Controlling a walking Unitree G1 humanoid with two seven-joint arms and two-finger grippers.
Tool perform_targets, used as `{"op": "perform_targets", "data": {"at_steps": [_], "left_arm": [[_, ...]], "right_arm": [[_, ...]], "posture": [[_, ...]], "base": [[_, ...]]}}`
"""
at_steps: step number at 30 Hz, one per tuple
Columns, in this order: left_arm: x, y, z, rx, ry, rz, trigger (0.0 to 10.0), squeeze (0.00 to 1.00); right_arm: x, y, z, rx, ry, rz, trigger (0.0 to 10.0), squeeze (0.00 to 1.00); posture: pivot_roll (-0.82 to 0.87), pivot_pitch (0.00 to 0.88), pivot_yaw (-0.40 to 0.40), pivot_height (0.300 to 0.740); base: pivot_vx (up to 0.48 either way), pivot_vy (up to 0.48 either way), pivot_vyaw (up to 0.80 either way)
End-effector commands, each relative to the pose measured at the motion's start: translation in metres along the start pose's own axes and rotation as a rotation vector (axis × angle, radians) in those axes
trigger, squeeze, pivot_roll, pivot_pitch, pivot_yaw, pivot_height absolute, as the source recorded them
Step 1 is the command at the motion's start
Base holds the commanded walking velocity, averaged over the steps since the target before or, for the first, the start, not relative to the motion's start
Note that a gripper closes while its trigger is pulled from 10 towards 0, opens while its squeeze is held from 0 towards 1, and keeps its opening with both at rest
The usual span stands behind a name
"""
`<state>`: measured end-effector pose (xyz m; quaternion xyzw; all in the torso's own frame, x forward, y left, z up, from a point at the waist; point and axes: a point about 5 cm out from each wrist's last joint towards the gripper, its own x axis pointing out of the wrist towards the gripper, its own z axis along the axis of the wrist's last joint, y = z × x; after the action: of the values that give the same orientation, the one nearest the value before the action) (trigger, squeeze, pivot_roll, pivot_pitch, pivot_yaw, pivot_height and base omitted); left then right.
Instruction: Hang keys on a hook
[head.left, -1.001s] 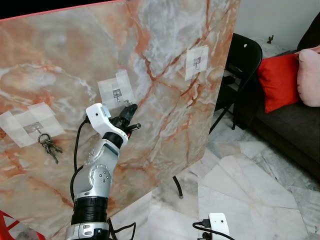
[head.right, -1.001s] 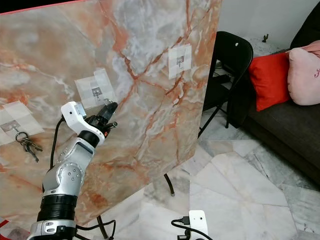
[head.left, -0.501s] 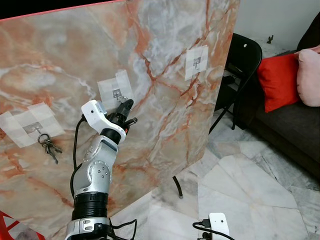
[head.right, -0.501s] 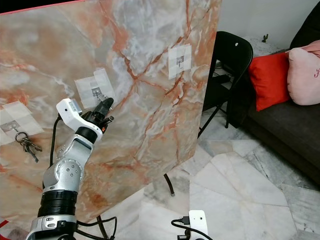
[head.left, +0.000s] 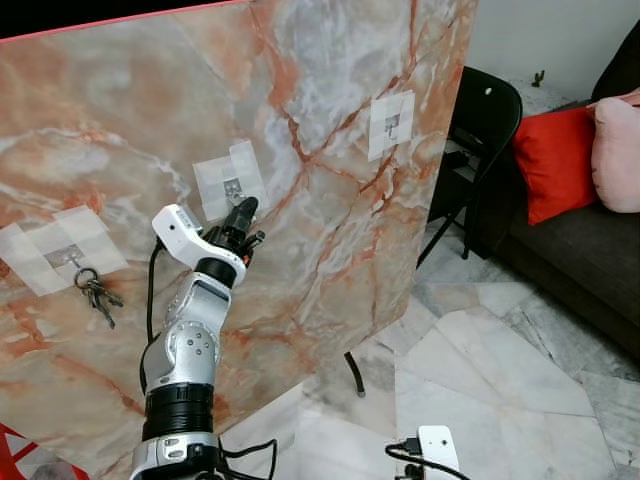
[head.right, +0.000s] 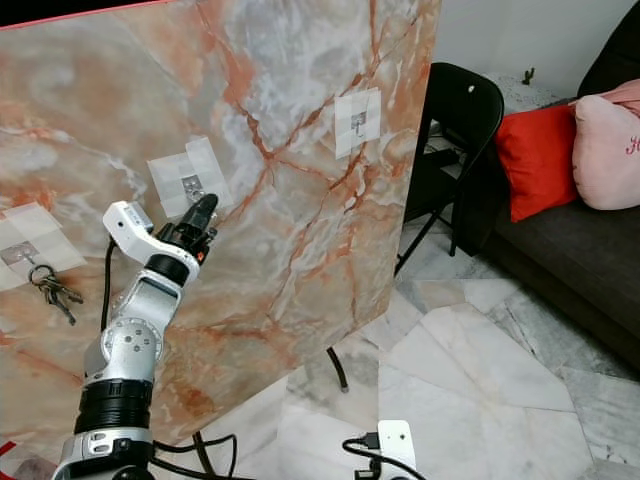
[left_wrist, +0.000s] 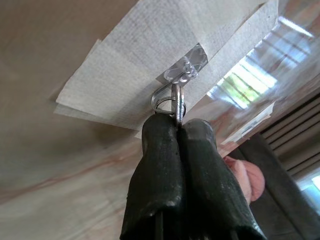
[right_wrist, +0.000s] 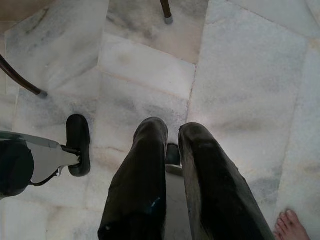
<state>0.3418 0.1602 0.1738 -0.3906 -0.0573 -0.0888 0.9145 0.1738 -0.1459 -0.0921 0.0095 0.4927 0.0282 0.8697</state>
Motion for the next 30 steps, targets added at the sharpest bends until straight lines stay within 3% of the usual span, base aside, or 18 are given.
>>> {"op": "perform_targets", "data": {"at_steps": [1,30], "left_arm": [[0.0,0.003,0.001,-0.008,0.005,0.019,10.0,0.0],[-0.013,0.004,-0.013,-0.012,0.054,0.022,10.0,0.0]], "right_arm": [[0.0,0.0,-0.001,-0.001,0.009,-0.001,10.0,0.0],[0.0,0.0,-0.001,0.003,0.009,-0.002,10.0,0.0]], "posture": [[0.0,0.0,-0.019,0.74],[0.0,0.0,-0.018,0.74]], "base": [[0.0,0.0,0.0],[0.0,0.0,0.0]]}}
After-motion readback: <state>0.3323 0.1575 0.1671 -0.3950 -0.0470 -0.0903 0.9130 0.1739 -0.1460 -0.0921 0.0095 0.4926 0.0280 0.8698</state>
